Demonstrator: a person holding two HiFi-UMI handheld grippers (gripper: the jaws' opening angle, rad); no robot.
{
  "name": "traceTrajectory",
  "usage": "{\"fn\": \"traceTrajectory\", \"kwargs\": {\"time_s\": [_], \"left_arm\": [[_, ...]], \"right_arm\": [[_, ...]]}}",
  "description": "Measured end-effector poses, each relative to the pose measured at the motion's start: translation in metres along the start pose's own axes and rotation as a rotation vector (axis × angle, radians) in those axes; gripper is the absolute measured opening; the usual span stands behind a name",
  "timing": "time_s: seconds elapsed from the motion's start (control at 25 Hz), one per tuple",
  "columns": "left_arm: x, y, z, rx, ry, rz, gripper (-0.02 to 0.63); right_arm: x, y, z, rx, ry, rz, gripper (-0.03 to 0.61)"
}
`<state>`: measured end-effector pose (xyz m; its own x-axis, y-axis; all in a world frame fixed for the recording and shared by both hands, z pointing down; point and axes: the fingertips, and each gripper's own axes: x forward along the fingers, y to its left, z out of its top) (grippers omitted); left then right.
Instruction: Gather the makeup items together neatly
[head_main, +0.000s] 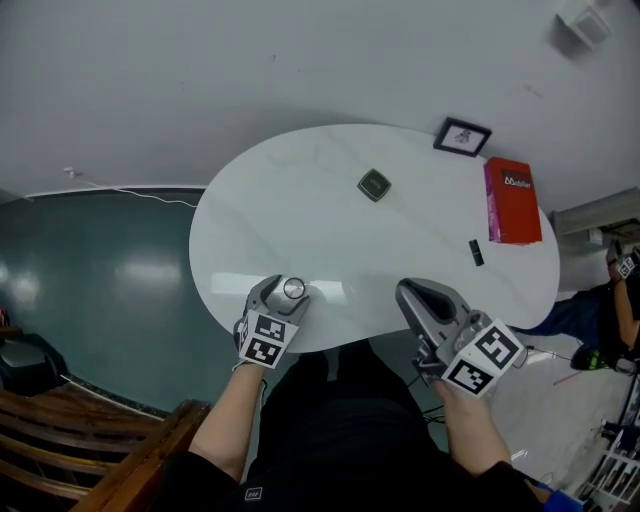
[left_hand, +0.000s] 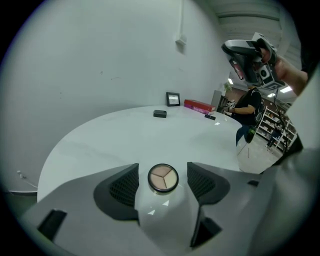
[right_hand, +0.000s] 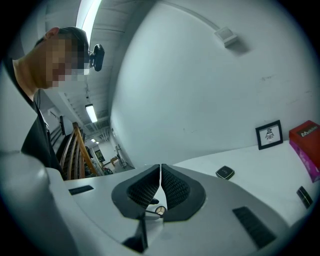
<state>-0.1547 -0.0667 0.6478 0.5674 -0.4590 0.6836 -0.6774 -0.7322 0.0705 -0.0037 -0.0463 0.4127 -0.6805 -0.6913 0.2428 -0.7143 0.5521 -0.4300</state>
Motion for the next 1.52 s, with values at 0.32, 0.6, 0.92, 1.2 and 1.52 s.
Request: {"fn": "traceTrajectory", "kwargs": {"time_s": [0.32,0.6,0.92,1.2,1.52], "left_arm": [[0.02,0.0,-0.01,-0.011,0.072,-0.03,0.263],[0.023,0.002,-0.012,-0.005,0.106,-0.02,0.234],[0.018,-0.001,0.039,-0.004,0.033,-0.019,0.233],[0.03,0.003,0.113,0.024,-0.025,-0.011,0.233],[0.07,0.01,0.144,0.04,-0.024,-0.002,0.233]], "right_arm": [[-0.015,-0.007,0.011,0.003,-0.031,-0.034,0.037],[-0.024,-0.011,0.025,0.003,-0.066,-0.046,0.037],[-0.034,-0.027,0.038,0.011,-0.092,-0.064,0.037],[-0.036,-0.052,0.042,0.041,-0.104,-0.061,0.037],[-0.033,-0.088,0.038,0.026,-0.073,-0.073,0.037]]}}
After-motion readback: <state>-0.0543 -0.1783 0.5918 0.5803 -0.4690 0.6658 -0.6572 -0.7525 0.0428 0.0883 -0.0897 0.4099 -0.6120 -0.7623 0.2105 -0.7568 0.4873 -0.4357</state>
